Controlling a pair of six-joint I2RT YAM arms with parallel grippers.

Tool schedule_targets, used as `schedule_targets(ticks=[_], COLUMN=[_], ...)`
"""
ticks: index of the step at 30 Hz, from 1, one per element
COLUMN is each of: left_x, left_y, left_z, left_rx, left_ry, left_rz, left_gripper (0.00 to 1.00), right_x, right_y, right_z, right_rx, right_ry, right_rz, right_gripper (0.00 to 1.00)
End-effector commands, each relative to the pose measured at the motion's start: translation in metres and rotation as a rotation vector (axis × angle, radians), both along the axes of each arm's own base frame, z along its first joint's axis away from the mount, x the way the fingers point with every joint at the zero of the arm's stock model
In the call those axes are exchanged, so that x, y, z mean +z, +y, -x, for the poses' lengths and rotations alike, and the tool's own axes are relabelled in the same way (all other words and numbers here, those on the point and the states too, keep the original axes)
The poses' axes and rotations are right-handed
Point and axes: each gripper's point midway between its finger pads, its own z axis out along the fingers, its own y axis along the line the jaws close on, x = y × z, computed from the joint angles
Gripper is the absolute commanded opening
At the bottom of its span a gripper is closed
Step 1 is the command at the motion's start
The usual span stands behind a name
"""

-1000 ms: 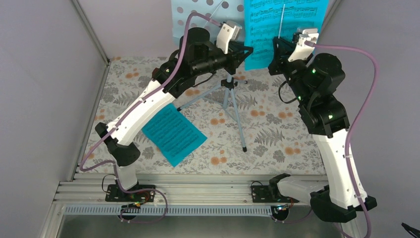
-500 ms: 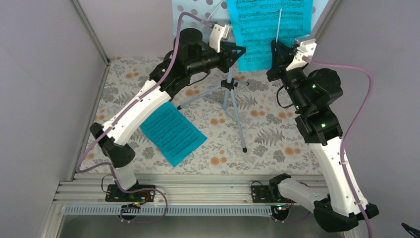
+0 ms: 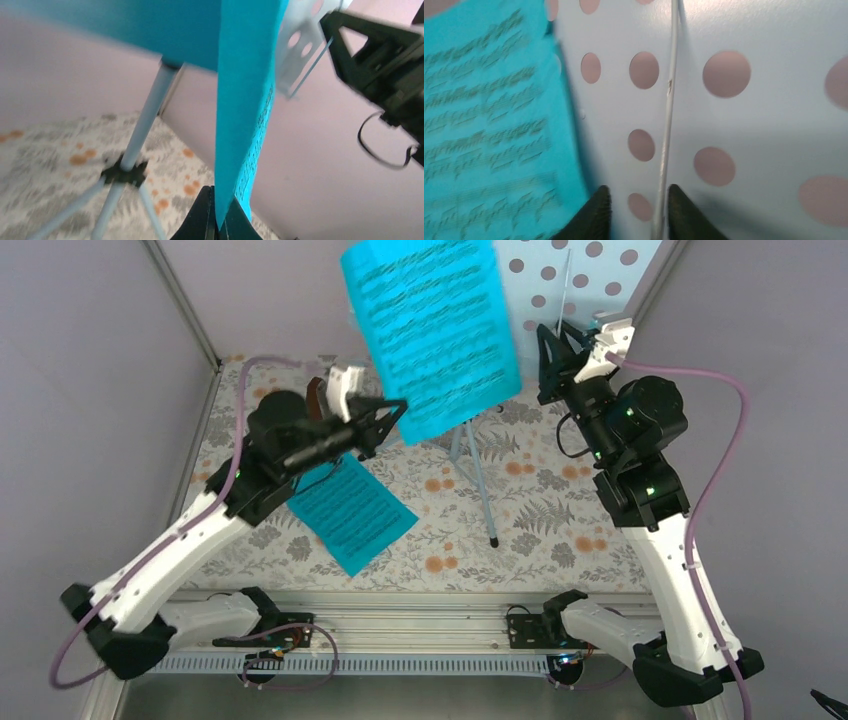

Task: Pack up the instrument practice props

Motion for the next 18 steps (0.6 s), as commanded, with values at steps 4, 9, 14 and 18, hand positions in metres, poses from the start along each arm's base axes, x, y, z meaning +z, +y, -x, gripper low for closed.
schedule_targets(ticks=[4, 9, 14, 18], left_x=[-0.122, -0.208, -0.284, -0.329], left_y=[0.062, 0.082, 0.081, 0.088], left_z=[0.026, 0.045, 0.055, 0.058], left_rx=[0.185, 0.232, 0.225, 0.263], left_ry=[0.277, 0.463, 0.612, 0.693], left_rz=[-0.032, -0.048, -0.068, -0.113], left_gripper=[0.02, 0.02, 0.02, 0.02], right_x=[-0.016, -0.018, -0.023, -0.031], right_y=[0.001, 0.003, 0.015, 0.018], right_z=[0.001, 0.020, 0.035, 0.040], right_rx=[0.016, 0.078, 0.179, 0.210], right_ry=[0.040, 0.024, 0.055, 0.090], right_rz=[0.000, -0.026, -0.027, -0.030], right_gripper=[0.87, 1.00, 1.00, 1.00])
